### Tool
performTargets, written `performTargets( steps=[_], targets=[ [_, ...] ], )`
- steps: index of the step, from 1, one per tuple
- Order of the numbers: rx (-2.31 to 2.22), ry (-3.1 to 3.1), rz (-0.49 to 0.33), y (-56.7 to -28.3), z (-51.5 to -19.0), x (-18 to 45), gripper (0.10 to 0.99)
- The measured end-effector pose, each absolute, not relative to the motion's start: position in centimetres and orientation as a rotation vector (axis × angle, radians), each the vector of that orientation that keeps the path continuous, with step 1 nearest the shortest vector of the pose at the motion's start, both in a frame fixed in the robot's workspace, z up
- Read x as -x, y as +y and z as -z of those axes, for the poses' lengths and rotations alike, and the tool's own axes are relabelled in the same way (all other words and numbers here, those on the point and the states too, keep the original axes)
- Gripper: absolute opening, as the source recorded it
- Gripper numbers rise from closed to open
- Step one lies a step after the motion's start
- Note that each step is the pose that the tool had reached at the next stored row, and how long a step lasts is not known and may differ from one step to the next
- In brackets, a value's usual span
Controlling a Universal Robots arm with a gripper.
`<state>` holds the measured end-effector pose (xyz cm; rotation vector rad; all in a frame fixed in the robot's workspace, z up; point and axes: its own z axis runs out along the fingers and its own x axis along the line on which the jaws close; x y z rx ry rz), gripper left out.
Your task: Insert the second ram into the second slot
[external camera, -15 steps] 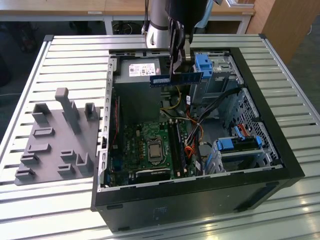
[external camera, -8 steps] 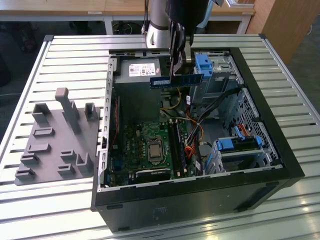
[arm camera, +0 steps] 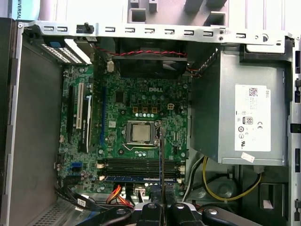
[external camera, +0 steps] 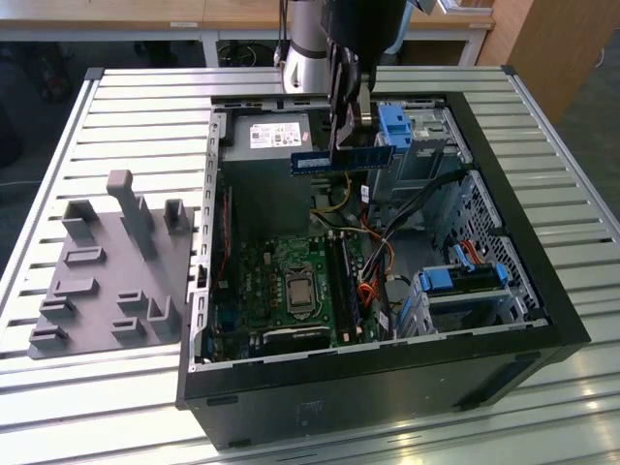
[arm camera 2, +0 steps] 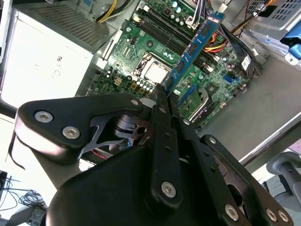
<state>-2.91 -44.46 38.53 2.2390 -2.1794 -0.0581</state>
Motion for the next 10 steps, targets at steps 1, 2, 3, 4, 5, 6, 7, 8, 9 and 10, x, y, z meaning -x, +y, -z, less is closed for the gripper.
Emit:
performTargets(
  steps=[1,2,3,4,5,6,7,8,9,10],
  targets=[
    [-2.238,-2.18,0.058,-44.47,-38.53,2.91,0.137],
    [-2.237,-2.181,0.058,-44.47,-38.53,2.91,0.137],
    [-2.236,-2.182,0.058,-44.47,-38.53,2.9,0.137],
    [-2.234,-2.184,0.058,-44.47,-38.53,2.91,0.137],
    [-2.232,-2.186,0.057,-44.47,-38.53,2.91,0.137],
    [-2.229,-2.189,0.057,-44.48,-38.53,2.91,0.137],
    [-2.226,-2.192,0.057,-44.48,-38.53,2.91,0.137],
    [-2.222,-2.196,0.057,-44.47,-38.53,2.9,0.137],
    [-2.218,-2.2,0.057,-44.47,-38.53,2.9,0.137],
    [-2.215,-2.204,0.057,-44.47,-38.53,2.91,0.137]
  ],
)
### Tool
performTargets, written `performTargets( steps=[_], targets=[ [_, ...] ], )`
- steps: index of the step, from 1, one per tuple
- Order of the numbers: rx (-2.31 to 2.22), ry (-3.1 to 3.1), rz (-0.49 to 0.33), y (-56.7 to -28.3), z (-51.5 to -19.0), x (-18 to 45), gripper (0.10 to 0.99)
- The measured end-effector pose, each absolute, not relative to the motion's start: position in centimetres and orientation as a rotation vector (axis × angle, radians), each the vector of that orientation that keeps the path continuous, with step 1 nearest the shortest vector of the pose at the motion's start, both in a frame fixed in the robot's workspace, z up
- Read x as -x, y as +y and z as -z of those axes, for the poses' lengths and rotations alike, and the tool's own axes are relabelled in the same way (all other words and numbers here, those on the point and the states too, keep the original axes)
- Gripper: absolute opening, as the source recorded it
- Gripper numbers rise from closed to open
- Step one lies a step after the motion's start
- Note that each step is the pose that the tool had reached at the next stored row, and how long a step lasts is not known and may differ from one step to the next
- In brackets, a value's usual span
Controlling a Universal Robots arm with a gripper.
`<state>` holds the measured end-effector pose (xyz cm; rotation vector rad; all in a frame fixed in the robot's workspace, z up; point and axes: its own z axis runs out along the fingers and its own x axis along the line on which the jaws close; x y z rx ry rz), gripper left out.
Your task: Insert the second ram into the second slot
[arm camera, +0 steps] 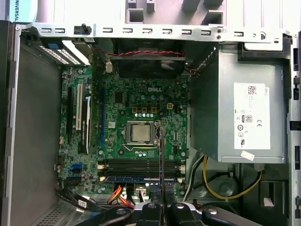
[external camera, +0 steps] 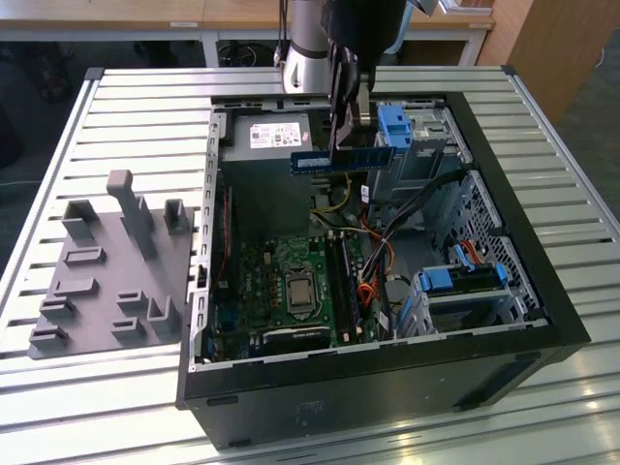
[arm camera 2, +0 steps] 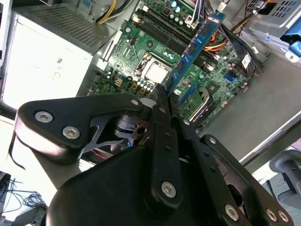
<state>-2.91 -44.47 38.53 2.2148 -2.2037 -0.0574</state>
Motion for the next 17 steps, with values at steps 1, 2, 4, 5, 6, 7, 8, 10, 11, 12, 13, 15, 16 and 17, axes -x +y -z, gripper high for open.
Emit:
performTargets(
  steps=[1,2,4,5,6,7,8,10,11,12,13,15,16,17],
  targets=[
    [-2.212,-2.207,0.057,-44.47,-38.53,2.91,0.137],
    [-2.209,-2.21,0.057,-44.47,-38.53,2.91,0.137],
    [-2.203,-2.216,0.058,-44.47,-38.53,2.91,0.137],
    [-2.2,-2.219,0.058,-44.47,-38.53,2.91,0.137],
    [-2.196,-2.222,0.058,-44.47,-38.53,2.91,0.137],
    [-2.193,-2.226,0.058,-44.47,-38.53,2.91,0.137],
    [-2.19,-2.229,0.058,-44.47,-38.53,2.91,0.137],
    [-2.184,-2.235,0.058,-44.47,-38.53,2.91,0.137],
    [-2.181,-2.238,0.058,-44.47,-38.53,2.91,0.137],
    [-2.178,-2.241,0.058,-44.47,-38.53,2.91,0.137],
    [-2.174,-2.244,0.058,-44.47,-38.53,2.9,0.137],
    [-2.168,-2.251,0.058,-44.47,-38.53,2.91,0.137],
    [-2.164,-2.254,0.058,-44.47,-38.53,2.91,0.137],
    [-2.161,-2.257,0.058,-44.47,-38.53,2.91,0.137]
  ],
)
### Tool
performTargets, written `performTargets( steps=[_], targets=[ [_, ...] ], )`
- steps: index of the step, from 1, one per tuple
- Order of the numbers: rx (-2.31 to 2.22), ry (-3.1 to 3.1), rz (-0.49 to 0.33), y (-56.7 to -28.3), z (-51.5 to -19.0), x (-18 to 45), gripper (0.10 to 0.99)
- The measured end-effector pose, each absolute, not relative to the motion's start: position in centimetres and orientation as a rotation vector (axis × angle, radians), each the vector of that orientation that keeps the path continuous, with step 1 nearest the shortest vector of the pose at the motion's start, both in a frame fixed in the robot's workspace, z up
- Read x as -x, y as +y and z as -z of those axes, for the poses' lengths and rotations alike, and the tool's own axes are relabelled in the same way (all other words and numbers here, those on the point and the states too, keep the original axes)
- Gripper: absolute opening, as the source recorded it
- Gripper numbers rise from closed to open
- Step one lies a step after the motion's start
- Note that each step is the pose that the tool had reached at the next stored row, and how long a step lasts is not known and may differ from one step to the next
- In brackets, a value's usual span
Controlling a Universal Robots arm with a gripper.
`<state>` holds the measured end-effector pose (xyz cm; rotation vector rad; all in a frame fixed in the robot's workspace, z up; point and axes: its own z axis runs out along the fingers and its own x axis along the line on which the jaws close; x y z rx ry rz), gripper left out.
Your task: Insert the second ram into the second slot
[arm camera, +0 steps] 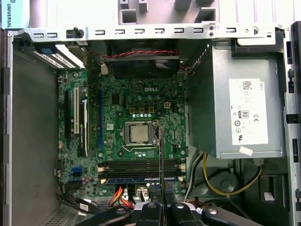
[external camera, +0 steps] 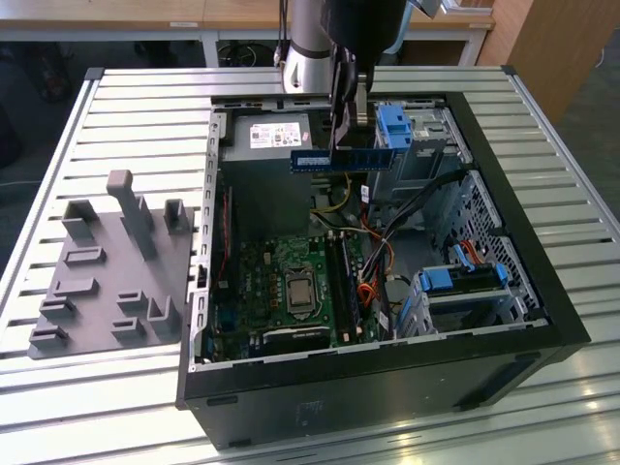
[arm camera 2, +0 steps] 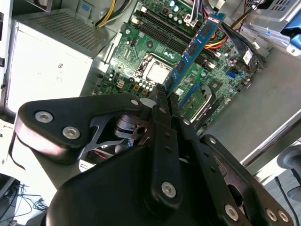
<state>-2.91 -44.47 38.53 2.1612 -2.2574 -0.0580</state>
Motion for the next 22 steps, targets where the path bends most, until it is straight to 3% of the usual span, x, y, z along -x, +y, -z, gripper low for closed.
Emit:
performTargets(
  steps=[22],
  targets=[
    [-2.102,-2.313,0.059,-44.47,-38.53,2.91,0.137]
  ],
)
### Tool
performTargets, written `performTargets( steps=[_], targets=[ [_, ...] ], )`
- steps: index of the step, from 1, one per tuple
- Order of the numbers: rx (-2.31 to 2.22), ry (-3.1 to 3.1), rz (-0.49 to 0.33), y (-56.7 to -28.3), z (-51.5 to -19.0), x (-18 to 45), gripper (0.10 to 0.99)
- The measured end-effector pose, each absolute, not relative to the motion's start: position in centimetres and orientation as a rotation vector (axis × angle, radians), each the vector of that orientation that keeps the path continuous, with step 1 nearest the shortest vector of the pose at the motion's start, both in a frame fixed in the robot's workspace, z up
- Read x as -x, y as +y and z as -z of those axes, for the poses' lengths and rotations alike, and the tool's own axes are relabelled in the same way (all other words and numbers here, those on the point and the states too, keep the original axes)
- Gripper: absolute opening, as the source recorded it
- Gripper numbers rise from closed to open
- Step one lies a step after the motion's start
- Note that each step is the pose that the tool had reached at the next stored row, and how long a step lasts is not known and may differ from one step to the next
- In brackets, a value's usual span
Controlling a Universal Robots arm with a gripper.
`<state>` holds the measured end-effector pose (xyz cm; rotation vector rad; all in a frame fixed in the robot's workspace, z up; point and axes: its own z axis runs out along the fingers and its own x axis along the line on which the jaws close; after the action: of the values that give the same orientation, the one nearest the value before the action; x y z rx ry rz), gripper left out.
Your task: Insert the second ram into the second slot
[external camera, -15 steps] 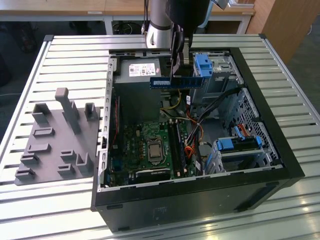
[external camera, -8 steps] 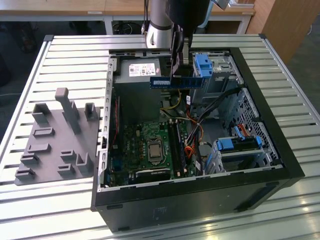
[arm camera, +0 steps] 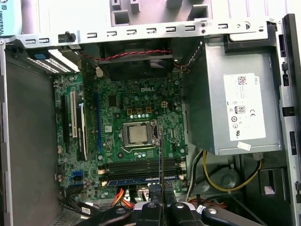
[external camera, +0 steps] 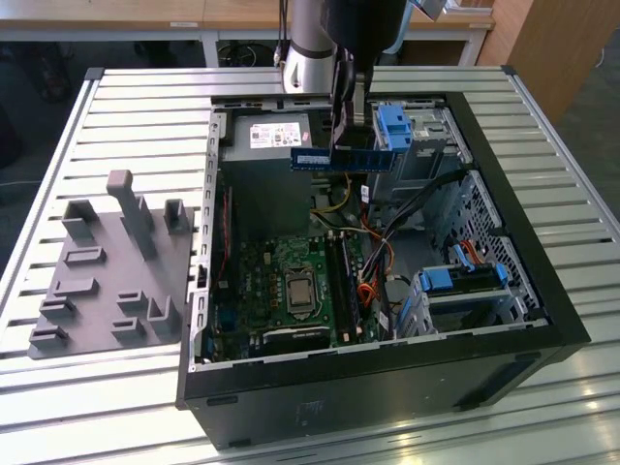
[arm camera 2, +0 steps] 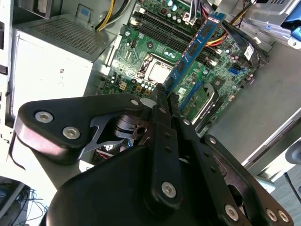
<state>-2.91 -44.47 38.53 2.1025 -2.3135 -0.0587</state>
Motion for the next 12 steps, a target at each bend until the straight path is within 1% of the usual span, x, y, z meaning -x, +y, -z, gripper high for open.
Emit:
performTargets(
  steps=[12],
  targets=[
    [-2.068,-2.345,0.059,-44.47,-38.53,2.91,0.137]
  ],
)
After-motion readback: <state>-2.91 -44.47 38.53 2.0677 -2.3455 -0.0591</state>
